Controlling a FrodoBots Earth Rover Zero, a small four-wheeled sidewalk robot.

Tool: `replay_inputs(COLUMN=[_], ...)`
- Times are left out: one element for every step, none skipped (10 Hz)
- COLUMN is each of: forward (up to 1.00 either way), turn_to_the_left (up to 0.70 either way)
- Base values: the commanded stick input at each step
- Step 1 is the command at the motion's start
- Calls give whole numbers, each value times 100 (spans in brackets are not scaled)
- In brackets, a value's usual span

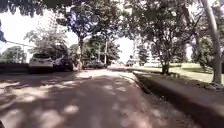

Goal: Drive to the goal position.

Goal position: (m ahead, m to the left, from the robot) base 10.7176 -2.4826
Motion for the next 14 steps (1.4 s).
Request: replay_inputs(forward=[70,70,70,70,70,70,70,70,70,70,70,70,70,70], turn_to_the_left=[0,0,0,0,0,0,0,0,0,0,0,0,0,0])
